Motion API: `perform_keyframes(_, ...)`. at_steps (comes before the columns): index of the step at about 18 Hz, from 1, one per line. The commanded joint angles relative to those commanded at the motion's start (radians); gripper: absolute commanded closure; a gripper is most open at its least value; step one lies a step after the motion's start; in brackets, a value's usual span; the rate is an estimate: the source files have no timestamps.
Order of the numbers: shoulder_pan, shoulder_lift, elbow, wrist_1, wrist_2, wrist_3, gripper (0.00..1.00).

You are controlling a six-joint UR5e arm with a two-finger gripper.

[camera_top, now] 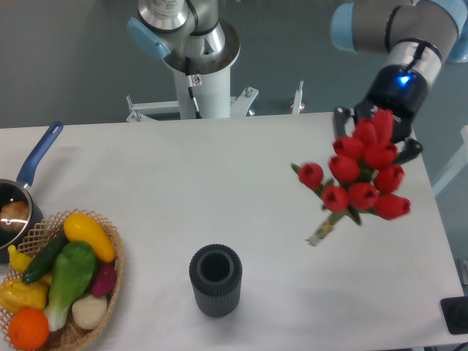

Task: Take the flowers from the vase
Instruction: 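Carry the held tulips away from the vase and hold them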

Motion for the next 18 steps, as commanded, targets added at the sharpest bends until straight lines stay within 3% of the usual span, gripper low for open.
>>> perform_keyframes(3, -0.003, -0.02, -0.003, -0.005, 0.182, 0.135, 1.0)
perform_keyframes(6, -0.034, -0.026, 0.011, -0.012, 0.345, 0.143, 1.0)
perform_keyframes(10, -0.034, -0.038, 0.038, -0.017, 0.428, 0.175, 1.0)
perform_keyframes(12, -0.037, -0.031, 0.061, -0.06, 0.522, 0.176, 1.0)
perform_keyframes(14, -0.054, -0.038, 0.107, -0.148, 0.621, 0.178, 1.0)
perform_keyframes(18, -0.093, -0.052, 0.13, -0.169, 0.758, 0.178, 1.0)
